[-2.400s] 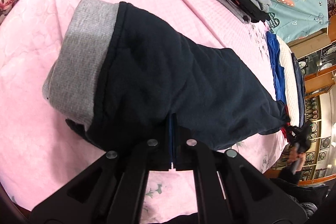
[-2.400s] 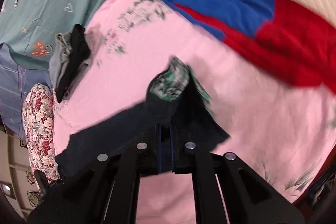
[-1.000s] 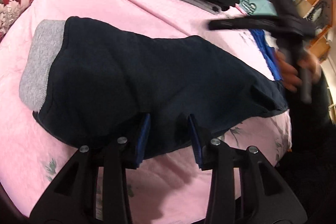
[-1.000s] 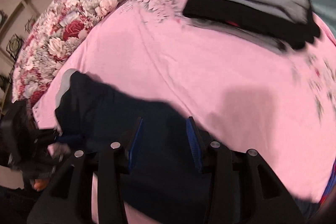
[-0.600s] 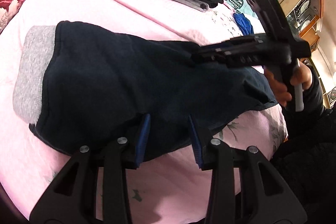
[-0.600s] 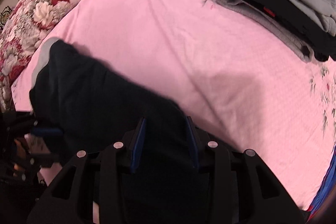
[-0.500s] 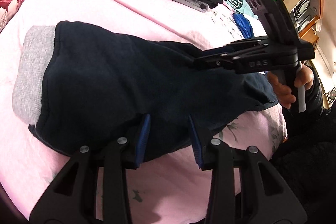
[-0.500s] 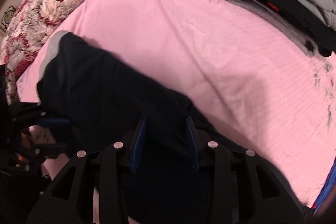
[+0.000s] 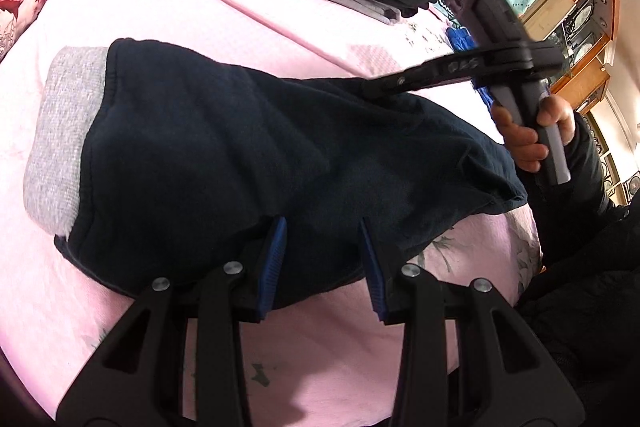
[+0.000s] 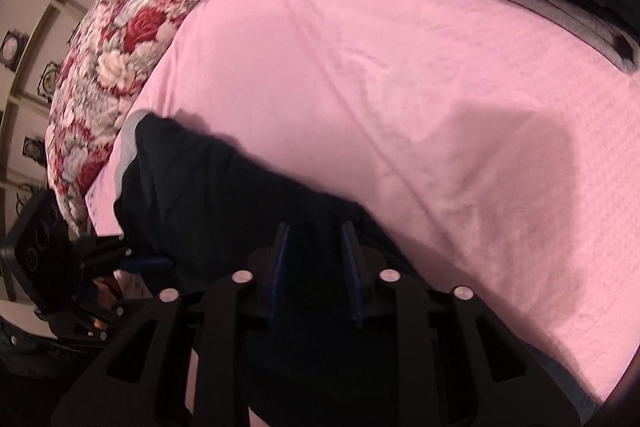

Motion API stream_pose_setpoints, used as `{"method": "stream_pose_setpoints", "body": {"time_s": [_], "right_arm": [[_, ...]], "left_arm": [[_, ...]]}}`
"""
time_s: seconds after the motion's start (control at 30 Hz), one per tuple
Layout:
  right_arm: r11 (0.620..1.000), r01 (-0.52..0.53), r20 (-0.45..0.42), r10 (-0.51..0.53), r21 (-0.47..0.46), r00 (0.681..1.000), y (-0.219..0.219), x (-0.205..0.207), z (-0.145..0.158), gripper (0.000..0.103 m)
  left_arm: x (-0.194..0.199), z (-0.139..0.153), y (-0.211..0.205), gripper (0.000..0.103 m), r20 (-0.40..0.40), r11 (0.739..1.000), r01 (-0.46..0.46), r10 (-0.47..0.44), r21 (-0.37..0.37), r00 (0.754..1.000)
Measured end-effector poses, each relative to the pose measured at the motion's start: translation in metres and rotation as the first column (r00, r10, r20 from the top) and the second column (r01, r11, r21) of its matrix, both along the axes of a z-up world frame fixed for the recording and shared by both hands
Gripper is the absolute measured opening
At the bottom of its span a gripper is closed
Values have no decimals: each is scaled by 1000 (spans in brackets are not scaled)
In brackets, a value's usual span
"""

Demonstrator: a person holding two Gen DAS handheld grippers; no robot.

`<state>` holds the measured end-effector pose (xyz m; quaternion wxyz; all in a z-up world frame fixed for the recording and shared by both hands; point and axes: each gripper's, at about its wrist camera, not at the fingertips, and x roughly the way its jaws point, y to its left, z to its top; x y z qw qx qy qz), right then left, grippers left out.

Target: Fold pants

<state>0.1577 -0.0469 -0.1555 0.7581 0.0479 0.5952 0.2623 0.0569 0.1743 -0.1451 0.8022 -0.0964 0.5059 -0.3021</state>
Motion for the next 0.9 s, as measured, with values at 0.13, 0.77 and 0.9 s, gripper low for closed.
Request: {"method": "stream_pose_setpoints", "body": {"time_s": [0.13,0.77,0.9], "right_arm": [[997,-35,23,36,-71,999,11,0,-7,18],[991,-10,125,27,-136,992,24,35,-2,15],[995,71,214,-56,-66,975,-19,10,43,26]], "left_arm": [[0,0,-1,38,0,1000,0,0,5,1000],[9,11,-6,38,-55,996,-48,52,69,997],[18,45,-22,46,28,995,-37,34,90,999]]}}
